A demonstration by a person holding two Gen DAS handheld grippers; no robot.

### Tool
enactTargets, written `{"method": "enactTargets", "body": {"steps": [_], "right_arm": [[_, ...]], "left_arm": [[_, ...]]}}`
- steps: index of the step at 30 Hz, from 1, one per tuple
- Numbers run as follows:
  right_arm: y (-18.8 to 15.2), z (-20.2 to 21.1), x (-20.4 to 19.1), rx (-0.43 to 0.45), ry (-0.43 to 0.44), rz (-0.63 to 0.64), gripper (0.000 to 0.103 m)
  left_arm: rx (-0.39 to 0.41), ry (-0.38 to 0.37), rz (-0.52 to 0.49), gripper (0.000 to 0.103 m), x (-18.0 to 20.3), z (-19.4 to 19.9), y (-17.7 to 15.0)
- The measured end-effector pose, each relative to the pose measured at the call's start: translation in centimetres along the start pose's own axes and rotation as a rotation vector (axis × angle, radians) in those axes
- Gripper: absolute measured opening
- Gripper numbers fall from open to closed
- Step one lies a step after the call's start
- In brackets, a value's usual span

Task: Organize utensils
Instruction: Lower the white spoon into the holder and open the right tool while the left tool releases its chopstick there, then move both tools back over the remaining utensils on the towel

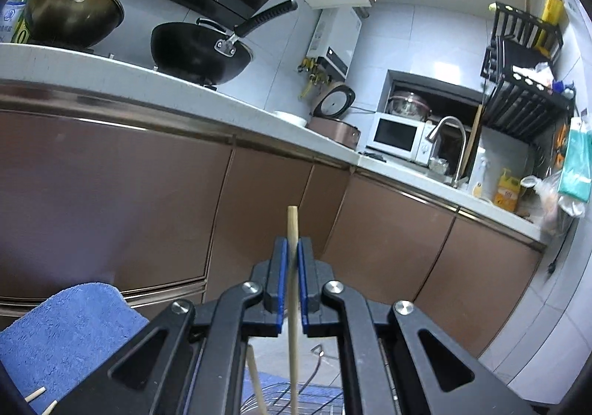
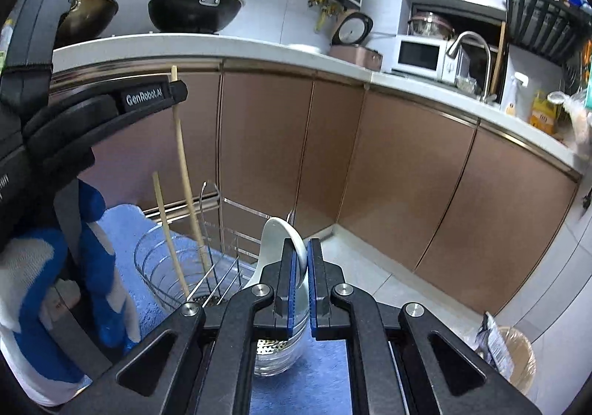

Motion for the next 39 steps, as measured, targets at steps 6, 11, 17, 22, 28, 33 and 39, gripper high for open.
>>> {"method": "enactTargets", "body": {"steps": [6,11,17,22,28,33,39], "right_arm": [[-1.0,0.1,-0.3,-0.016,0.015,-0.016,0.011],[-0.8,1.2,0.1,-0.001,0.012,-0.042,0.024],[-0.4,2.5,0.1,0.012,0.006,-0.045,0.026],[-0.3,3.7,0.3,0.022,-0.007,-0.049,0.028],[-0.6,5.1,0.3,0.018,-0.018,-0.057,0.03],[-0.8,6.5,0.3,0.015,-0.02,-0.062,0.031],[-0.6,8.3,0.2,0.022,-0.023,-0.059,0.035]], "left_arm": [[-0.013,0.018,-0.034,0.007,-0.3,0.5,-1.2],[-0.015,0.02,-0.048,0.011,-0.2,1.2,-1.4],[-0.017,0.019,-0.051,0.015,-0.4,2.3,-0.8],[-0.02,0.014,-0.067,0.016,-0.4,3.8,-0.4],[-0.032,0.014,-0.064,0.026,-0.9,5.8,0.5],[-0.041,0.026,-0.078,0.035,-1.4,7.8,1.1],[-0.052,0.036,-0.118,0.039,-1.8,10.3,1.6]]}}
Point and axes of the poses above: each gripper's, at about its wrist camera, not at the fingertips, and z roughly against the way its jaws point, x to its right, y to its top, the point moved 7 cm from there along -z, roughly the way its jaws point, and after that the axes turned 7 degrees about -y, right-handed, at the moved point
